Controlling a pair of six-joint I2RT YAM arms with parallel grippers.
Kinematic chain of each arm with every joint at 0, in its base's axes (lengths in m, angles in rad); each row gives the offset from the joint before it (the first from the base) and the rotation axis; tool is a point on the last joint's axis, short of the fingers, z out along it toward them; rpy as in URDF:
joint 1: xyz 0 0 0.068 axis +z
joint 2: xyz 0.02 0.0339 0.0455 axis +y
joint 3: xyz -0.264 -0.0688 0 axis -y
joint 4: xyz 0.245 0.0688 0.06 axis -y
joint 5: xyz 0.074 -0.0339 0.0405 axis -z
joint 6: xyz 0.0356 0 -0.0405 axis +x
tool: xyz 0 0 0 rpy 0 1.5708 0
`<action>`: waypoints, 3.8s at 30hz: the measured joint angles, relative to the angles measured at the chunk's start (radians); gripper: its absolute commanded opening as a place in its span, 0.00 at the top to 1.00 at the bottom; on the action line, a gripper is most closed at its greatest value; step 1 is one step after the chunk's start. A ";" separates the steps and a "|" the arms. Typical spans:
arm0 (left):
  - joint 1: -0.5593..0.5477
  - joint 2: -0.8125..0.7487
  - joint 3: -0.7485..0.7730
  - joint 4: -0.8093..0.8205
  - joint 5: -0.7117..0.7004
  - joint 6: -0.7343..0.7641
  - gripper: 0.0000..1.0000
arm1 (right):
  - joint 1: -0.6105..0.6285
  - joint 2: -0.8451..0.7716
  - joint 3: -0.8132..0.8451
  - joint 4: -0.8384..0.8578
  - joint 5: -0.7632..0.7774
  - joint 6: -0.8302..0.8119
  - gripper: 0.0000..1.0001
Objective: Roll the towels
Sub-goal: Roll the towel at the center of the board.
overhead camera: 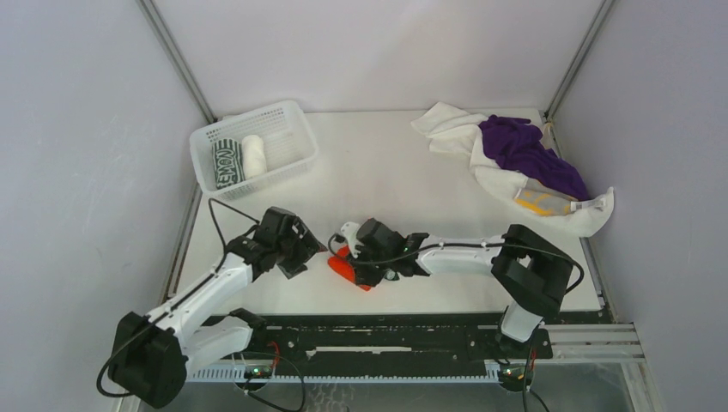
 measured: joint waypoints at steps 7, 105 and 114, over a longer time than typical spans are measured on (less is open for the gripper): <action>0.016 -0.137 -0.106 0.047 0.034 -0.039 0.19 | -0.185 -0.003 -0.135 0.223 -0.391 0.181 1.00; -0.114 0.068 -0.334 0.677 0.181 -0.184 0.28 | -0.452 0.304 -0.320 0.831 -0.837 0.883 0.88; -0.093 0.001 -0.390 0.674 0.167 -0.209 0.39 | -0.453 0.304 -0.320 0.832 -0.837 0.887 0.88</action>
